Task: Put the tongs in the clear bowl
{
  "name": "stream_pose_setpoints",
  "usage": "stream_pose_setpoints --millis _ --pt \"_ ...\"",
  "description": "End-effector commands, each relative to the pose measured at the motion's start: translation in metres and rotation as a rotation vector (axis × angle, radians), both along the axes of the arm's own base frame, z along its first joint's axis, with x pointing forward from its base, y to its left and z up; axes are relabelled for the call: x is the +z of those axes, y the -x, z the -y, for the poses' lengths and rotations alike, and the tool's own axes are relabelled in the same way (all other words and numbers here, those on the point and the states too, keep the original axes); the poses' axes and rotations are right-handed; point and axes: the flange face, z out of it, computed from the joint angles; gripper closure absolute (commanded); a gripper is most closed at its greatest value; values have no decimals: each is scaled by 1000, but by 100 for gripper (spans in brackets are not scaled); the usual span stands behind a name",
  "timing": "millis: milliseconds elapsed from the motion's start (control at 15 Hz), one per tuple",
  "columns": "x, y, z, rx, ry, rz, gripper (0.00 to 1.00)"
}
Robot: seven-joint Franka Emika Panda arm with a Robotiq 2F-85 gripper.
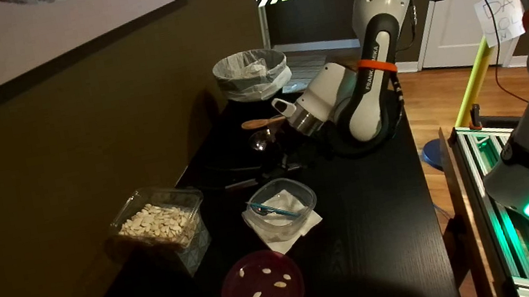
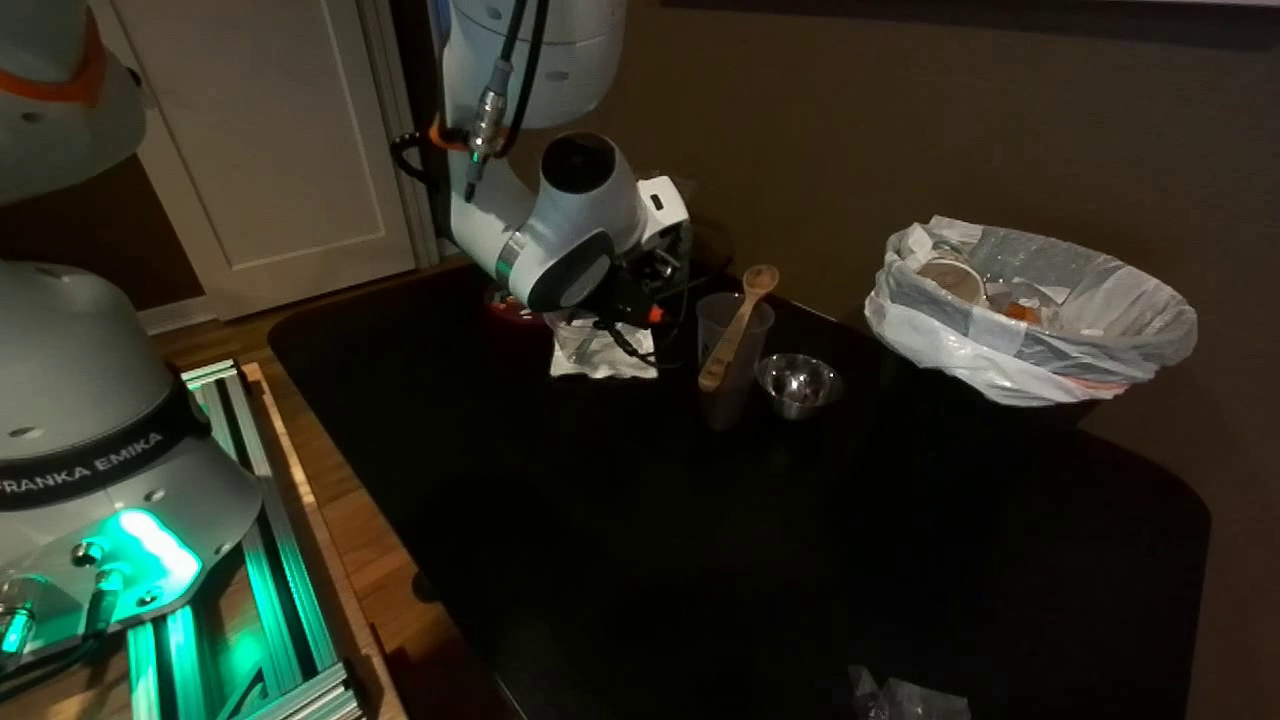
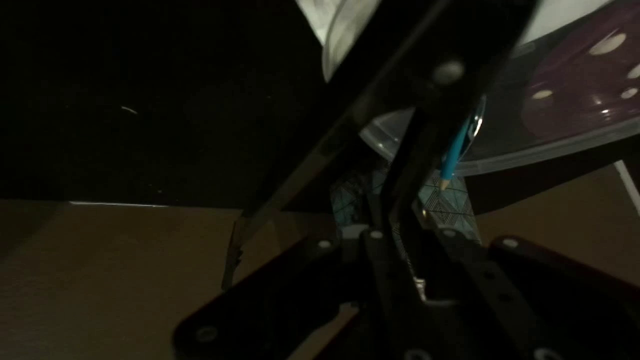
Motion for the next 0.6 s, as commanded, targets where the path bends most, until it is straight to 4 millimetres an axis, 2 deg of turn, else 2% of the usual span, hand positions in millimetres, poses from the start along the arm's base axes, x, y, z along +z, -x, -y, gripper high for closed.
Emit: stream_pose_setpoints --millis 0,533 --pt "-5 20 0 -7 -92 30 97" --pt "16 45 -3 -6 -94 215 97"
